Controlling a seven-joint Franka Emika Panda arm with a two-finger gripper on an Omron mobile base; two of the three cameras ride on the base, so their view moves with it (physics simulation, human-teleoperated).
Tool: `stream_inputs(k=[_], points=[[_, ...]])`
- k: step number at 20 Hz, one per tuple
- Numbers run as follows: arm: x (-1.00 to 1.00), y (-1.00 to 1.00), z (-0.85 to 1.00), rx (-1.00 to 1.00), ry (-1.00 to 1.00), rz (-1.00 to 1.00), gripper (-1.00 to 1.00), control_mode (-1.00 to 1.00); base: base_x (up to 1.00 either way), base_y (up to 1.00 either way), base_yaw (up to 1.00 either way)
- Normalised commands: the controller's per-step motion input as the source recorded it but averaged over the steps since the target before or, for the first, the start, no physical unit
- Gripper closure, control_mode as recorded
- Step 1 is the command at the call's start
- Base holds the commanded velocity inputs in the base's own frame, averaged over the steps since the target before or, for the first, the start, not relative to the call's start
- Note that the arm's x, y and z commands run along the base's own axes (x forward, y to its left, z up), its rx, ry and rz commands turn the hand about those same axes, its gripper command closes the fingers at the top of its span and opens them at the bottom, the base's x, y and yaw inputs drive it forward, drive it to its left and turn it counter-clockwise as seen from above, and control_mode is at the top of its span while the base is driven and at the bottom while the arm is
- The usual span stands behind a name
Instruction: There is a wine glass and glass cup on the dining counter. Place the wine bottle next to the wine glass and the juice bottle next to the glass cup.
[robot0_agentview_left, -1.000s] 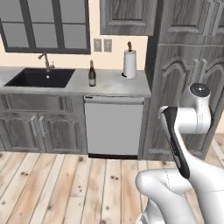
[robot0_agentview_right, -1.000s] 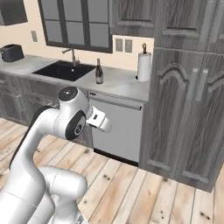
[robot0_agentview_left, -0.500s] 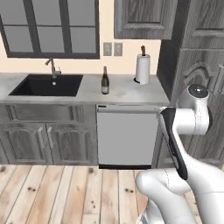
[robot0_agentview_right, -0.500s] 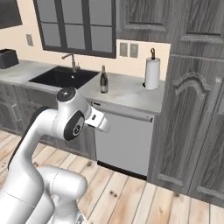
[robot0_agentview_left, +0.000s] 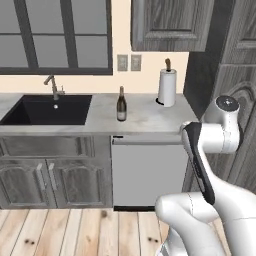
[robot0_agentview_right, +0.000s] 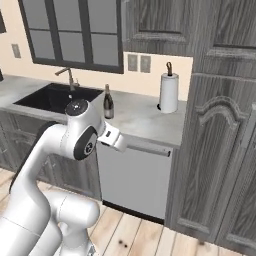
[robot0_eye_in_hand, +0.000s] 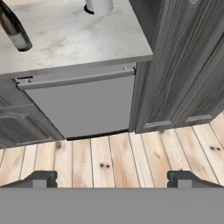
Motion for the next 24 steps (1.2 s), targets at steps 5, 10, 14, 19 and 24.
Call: stream_inputs(k=[5, 10, 14, 19, 24], points=[[0.0, 0.0, 0.0, 0.0, 0.0, 0.0, -1.0, 1.0, 0.52, 0.37, -0.05], [0.0, 0.0, 0.0, 0.0, 0.0, 0.0, -1.0, 1.0, 0.6, 0.31, 0.0], [0.0, 0.0, 0.0, 0.0, 0.0, 0.0, -1.0, 1.0, 0.73, 0.18, -0.01], [0.0, 0.0, 0.0, 0.0, 0.0, 0.0, -1.0, 1.0, 0.6, 0.21, -0.02], [0.0, 0.0, 0.0, 0.0, 0.0, 0.0, -1.0, 1.0, 0.45, 0.26, -0.04]])
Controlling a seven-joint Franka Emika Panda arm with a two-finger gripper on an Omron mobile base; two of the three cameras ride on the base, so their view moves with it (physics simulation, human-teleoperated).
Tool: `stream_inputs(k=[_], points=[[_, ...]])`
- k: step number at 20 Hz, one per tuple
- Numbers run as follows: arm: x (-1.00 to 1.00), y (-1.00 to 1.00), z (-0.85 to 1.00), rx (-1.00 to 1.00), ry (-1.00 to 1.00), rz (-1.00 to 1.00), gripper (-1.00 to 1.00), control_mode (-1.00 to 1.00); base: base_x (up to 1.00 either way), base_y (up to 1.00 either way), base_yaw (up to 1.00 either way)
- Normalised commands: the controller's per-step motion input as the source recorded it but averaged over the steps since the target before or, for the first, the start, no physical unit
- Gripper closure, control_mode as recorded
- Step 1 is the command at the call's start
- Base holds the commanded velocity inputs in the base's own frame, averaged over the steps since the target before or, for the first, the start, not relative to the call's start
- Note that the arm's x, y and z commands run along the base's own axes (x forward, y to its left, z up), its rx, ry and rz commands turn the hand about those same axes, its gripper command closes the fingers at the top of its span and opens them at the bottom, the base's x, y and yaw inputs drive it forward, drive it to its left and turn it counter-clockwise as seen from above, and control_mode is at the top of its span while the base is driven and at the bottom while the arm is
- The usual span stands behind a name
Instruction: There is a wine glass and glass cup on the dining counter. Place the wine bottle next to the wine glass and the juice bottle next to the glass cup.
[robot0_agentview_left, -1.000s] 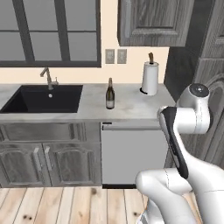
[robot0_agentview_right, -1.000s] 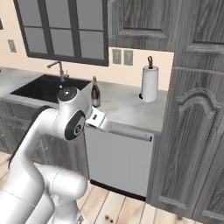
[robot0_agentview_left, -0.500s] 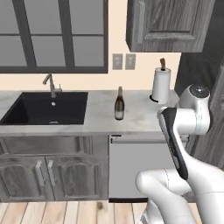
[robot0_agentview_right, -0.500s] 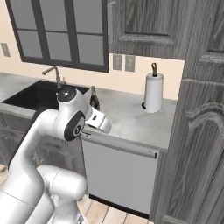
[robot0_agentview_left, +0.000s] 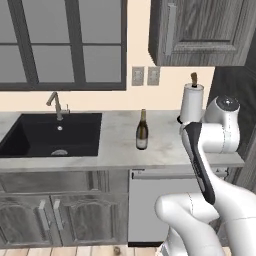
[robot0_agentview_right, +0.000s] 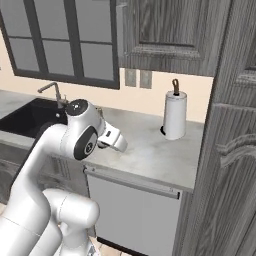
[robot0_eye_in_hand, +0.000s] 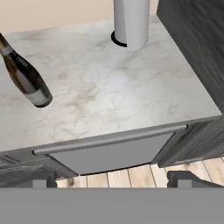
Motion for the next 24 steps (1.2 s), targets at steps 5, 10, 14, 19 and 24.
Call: stream_inputs(k=[5, 10, 14, 19, 24], points=[[0.0, 0.0, 0.0, 0.0, 0.0, 0.0, -1.0, 1.0, 0.41, 0.22, -0.1], [0.0, 0.0, 0.0, 0.0, 0.0, 0.0, -1.0, 1.0, 0.56, 0.14, -0.1], [0.0, 0.0, 0.0, 0.0, 0.0, 0.0, -1.0, 1.0, 0.54, 0.2, -0.12], [0.0, 0.0, 0.0, 0.0, 0.0, 0.0, -1.0, 1.0, 0.29, 0.09, -0.01], [0.0, 0.0, 0.0, 0.0, 0.0, 0.0, -1.0, 1.0, 0.18, 0.06, 0.02]])
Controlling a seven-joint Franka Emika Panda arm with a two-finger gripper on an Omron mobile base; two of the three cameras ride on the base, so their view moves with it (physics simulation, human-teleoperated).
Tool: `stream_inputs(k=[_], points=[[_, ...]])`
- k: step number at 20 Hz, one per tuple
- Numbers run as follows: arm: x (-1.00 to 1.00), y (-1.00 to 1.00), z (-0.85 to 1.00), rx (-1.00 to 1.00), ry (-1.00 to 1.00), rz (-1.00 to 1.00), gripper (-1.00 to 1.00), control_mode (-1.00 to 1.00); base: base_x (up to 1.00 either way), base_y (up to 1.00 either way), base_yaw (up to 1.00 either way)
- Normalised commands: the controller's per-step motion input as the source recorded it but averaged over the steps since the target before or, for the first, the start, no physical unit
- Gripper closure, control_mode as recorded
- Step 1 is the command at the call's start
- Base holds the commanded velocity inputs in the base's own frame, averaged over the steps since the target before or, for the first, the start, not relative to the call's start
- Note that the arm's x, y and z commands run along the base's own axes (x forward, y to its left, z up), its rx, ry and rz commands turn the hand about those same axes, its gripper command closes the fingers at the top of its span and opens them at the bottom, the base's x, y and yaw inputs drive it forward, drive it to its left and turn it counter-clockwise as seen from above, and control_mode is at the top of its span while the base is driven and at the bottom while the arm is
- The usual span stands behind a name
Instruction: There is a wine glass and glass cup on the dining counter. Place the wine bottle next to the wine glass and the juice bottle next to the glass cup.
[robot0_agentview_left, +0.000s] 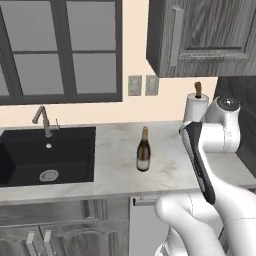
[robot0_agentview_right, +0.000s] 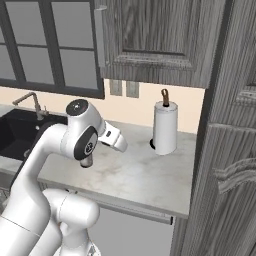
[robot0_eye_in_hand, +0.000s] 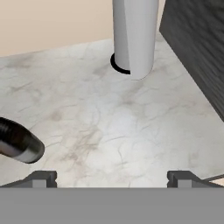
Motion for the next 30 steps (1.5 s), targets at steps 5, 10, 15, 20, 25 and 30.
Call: stream_inputs(k=[5, 10, 15, 20, 25, 30], points=[[0.0, 0.0, 0.0, 0.0, 0.0, 0.0, -1.0, 1.0, 0.01, 0.0, 0.0], [0.0, 0.0, 0.0, 0.0, 0.0, 0.0, -1.0, 1.0, 0.0, 0.0, 0.0], [0.0, 0.0, 0.0, 0.0, 0.0, 0.0, -1.0, 1.0, -0.04, 0.0, 0.04], [0.0, 0.0, 0.0, 0.0, 0.0, 0.0, -1.0, 1.0, -0.14, 0.0, 0.12], [-0.14, 0.0, 0.04, 0.0, -0.07, 0.15, -1.0, -1.0, -0.12, 0.0, 0.08], [-0.22, 0.0, 0.12, 0.05, -0.11, 0.41, -1.0, -1.0, 0.0, 0.0, 0.0]])
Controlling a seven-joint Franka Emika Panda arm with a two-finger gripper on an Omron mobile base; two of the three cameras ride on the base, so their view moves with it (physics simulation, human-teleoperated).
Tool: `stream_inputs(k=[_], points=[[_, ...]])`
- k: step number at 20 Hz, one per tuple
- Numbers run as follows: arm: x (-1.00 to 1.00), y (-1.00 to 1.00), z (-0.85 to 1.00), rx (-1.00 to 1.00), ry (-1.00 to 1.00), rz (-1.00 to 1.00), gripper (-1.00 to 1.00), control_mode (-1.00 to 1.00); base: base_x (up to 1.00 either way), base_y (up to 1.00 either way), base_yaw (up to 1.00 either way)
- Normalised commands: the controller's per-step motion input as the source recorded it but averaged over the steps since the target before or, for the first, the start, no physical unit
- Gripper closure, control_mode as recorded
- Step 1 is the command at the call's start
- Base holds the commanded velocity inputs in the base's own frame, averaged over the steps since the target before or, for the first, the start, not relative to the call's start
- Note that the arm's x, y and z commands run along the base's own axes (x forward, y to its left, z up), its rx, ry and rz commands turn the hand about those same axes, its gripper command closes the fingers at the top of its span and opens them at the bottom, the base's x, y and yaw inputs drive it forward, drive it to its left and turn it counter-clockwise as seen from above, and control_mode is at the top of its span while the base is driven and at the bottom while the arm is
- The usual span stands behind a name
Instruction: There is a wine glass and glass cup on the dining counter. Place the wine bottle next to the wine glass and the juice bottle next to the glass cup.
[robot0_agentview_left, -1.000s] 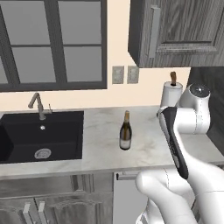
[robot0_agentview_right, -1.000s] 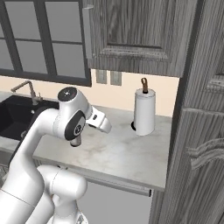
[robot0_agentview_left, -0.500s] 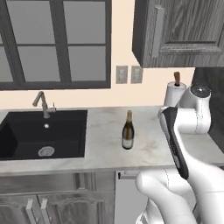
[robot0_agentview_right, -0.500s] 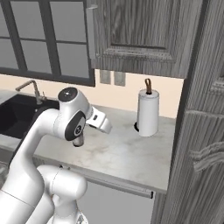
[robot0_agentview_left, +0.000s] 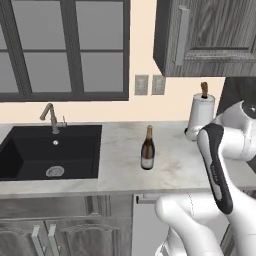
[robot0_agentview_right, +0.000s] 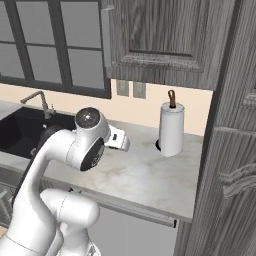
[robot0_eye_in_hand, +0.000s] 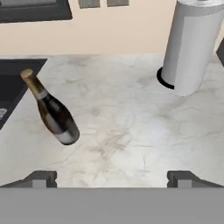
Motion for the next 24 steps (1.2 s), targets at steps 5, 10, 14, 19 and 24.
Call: stream_inputs(k=[5, 10, 14, 19, 24], points=[[-0.06, 0.0, 0.08, 0.08, -0.01, 0.36, -1.0, -1.0, 0.0, 0.0, 0.0], [0.0, 0.0, 0.07, 0.06, 0.0, 0.21, -1.0, -1.0, 0.0, 0.0, 0.0], [0.0, 0.03, 0.12, 0.06, 0.0, 0.21, -1.0, -1.0, 0.0, 0.0, 0.0], [0.0, 0.12, 0.02, 0.1, -0.01, 0.17, -1.0, -1.0, 0.0, 0.0, 0.0], [0.02, 0.23, 0.0, 0.03, -0.15, 0.07, -1.0, -1.0, 0.0, 0.0, 0.0]])
